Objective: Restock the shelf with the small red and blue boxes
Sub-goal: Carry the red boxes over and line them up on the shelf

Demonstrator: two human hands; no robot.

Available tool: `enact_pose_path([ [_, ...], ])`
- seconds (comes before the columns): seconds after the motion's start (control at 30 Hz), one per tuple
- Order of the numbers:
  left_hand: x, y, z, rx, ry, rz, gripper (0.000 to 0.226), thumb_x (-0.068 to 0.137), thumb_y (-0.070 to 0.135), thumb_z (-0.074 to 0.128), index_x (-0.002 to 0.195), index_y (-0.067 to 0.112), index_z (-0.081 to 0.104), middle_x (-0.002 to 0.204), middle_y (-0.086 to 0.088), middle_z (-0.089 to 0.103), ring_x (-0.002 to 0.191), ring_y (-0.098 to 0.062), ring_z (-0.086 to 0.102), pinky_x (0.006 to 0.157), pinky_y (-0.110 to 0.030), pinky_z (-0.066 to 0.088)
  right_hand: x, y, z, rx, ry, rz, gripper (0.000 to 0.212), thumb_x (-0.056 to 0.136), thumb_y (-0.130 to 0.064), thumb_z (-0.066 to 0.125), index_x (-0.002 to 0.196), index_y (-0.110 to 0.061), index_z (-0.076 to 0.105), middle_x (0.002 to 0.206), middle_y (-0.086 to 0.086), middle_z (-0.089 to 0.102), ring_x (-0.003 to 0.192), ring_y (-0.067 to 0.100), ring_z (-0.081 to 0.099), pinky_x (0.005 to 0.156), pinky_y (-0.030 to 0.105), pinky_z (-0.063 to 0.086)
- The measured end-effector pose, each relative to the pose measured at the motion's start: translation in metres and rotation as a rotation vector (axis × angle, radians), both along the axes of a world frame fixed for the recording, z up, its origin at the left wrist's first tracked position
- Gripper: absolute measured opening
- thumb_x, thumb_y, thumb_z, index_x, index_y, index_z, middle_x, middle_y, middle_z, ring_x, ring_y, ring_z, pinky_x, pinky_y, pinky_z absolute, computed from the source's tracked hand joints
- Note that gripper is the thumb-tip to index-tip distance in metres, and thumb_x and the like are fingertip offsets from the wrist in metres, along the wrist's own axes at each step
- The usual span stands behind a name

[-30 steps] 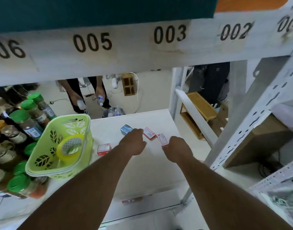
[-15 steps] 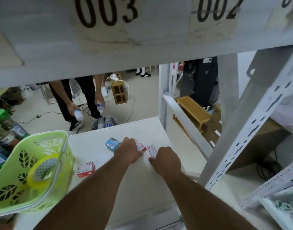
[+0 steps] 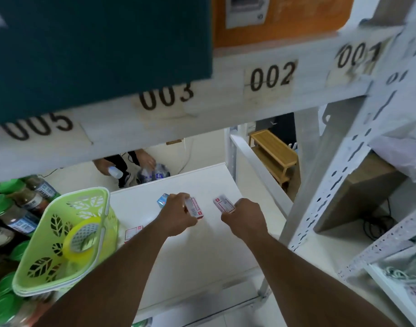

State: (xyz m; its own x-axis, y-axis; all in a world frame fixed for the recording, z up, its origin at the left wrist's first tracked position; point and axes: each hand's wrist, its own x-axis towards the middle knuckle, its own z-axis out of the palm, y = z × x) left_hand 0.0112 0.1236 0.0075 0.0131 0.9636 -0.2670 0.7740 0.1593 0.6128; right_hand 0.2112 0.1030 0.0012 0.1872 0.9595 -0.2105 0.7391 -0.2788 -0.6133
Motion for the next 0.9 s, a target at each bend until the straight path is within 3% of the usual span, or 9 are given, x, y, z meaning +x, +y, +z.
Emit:
enact_pose_path([
  [0.13, -0.007, -0.025, 0.022, -0.016, -0.073, -0.036, 0.080, 0.076, 0.017, 0.081, 0.143, 0.017, 0.039, 0.136, 0.000, 0.049, 0.098, -0.013, 0.067, 0.072, -0.014, 0.047, -0.002, -0.026, 0.018, -0.026, 0.049, -0.008, 0.047, 0.078, -0.046, 0.073, 0.115, -0.017, 0.067, 0.112, 0.003, 0.073, 0.085, 0.022, 0.073, 0.073, 0.033, 0.063],
  [0.23, -0.012, -0.045, 0.042, -0.065, -0.202, -0.057, 0.078, 0.078, 0.010, 0.079, 0.144, 0.023, 0.039, 0.139, 0.001, 0.049, 0.100, -0.013, 0.068, 0.072, -0.015, 0.050, -0.003, -0.046, 0.034, -0.033, 0.102, -0.042, 0.051, 0.079, -0.050, 0.074, 0.118, -0.017, 0.068, 0.112, 0.003, 0.073, 0.082, 0.020, 0.072, 0.063, 0.025, 0.061],
  [0.3, -0.016, -0.060, 0.054, -0.152, -0.393, -0.024, 0.073, 0.079, 0.005, 0.077, 0.141, 0.025, 0.045, 0.137, 0.000, 0.052, 0.105, -0.015, 0.065, 0.080, -0.022, 0.054, -0.007, -0.061, 0.047, -0.020, 0.163, -0.068, 0.049, 0.081, -0.049, 0.074, 0.118, -0.017, 0.069, 0.112, 0.002, 0.073, 0.080, 0.019, 0.072, 0.058, 0.021, 0.057],
  [0.37, -0.016, -0.077, 0.065, -0.216, -0.573, 0.013, 0.058, 0.085, -0.002, 0.068, 0.135, 0.020, 0.049, 0.126, 0.000, 0.056, 0.099, -0.014, 0.065, 0.072, -0.017, 0.056, -0.012, -0.075, 0.059, 0.001, 0.203, -0.089, 0.047, 0.081, -0.049, 0.074, 0.117, -0.018, 0.070, 0.113, -0.001, 0.073, 0.081, 0.019, 0.072, 0.060, 0.022, 0.059],
  [0.5, -0.018, -0.098, 0.068, -0.395, -1.351, 0.257, 0.049, 0.091, -0.018, 0.039, 0.135, 0.001, 0.049, 0.133, -0.016, 0.057, 0.107, -0.021, 0.061, 0.078, -0.030, 0.059, -0.025, -0.101, 0.077, 0.024, 0.199, -0.121, 0.044, 0.078, -0.046, 0.072, 0.111, -0.016, 0.073, 0.108, 0.001, 0.074, 0.077, 0.019, 0.072, 0.054, 0.022, 0.057],
  [0.6, -0.019, -0.101, 0.067, -0.397, -1.577, 0.393, 0.037, 0.092, -0.016, 0.036, 0.120, -0.004, 0.058, 0.126, -0.018, 0.060, 0.105, -0.023, 0.060, 0.075, -0.029, 0.061, -0.030, -0.112, 0.086, 0.031, 0.187, -0.129, 0.043, 0.080, -0.043, 0.072, 0.112, -0.014, 0.072, 0.106, 0.003, 0.073, 0.075, 0.018, 0.068, 0.045, 0.017, 0.045],
  [0.7, -0.016, -0.102, 0.069, -0.349, -1.489, 0.360, 0.014, 0.094, -0.001, 0.056, 0.105, -0.003, 0.063, 0.112, -0.017, 0.063, 0.094, -0.018, 0.061, 0.081, -0.029, 0.059, -0.030, -0.116, 0.092, 0.041, 0.161, -0.123, 0.045, 0.079, -0.043, 0.073, 0.113, -0.014, 0.071, 0.107, 0.002, 0.073, 0.073, 0.018, 0.068, 0.044, 0.017, 0.044],
  [0.83, -0.017, -0.102, 0.067, -0.172, -0.893, 0.169, 0.040, 0.082, 0.008, 0.075, 0.120, 0.008, 0.064, 0.116, -0.003, 0.069, 0.105, -0.015, 0.066, 0.098, -0.031, 0.051, -0.023, -0.114, 0.102, 0.057, 0.087, -0.110, 0.047, 0.076, -0.045, 0.072, 0.112, -0.014, 0.071, 0.096, 0.001, 0.071, 0.068, 0.015, 0.068, 0.045, 0.023, 0.051],
  [0.9, -0.019, -0.103, 0.071, -0.119, -0.705, 0.064, 0.045, 0.080, 0.015, 0.076, 0.123, 0.021, 0.065, 0.120, 0.006, 0.068, 0.111, -0.010, 0.064, 0.104, -0.033, 0.048, -0.018, -0.115, 0.106, 0.064, 0.058, -0.108, 0.045, 0.075, -0.045, 0.071, 0.109, -0.016, 0.070, 0.095, 0.000, 0.070, 0.066, 0.014, 0.067, 0.048, 0.024, 0.056],
])
